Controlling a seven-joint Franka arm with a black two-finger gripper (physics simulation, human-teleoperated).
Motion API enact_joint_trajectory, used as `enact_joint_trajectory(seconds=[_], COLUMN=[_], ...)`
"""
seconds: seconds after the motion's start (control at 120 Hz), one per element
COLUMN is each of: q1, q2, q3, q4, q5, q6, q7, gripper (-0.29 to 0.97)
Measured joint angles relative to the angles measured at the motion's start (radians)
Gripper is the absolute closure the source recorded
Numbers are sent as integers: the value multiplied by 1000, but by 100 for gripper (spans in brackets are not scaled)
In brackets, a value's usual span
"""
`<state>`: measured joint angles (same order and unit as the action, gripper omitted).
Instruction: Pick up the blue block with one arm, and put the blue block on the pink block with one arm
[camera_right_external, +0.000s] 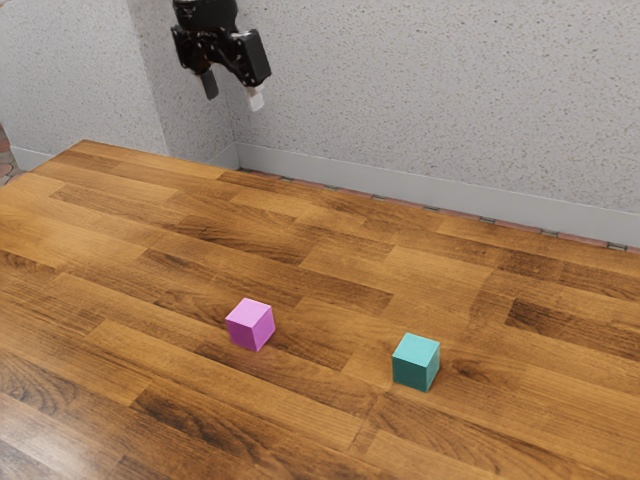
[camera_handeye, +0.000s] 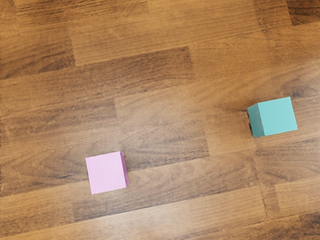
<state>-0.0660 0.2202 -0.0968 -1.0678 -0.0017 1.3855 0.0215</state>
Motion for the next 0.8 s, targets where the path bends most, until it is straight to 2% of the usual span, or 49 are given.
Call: enact_joint_trajectory(seconds=[0.133,0.258,0.475,0.658,0.8], q1=[2,-4,-7,-12,-26], q2=[38,63,173,252,327], q3=[-27,-80,-141,-208,-224], q4=[-2,-102,-187,-197,-194], q5=[4,10,13,21,24], q6=[60,137,287,397,471], q7=[-14,-26,-43,-54,-62], gripper=[0,0,0,0,0])
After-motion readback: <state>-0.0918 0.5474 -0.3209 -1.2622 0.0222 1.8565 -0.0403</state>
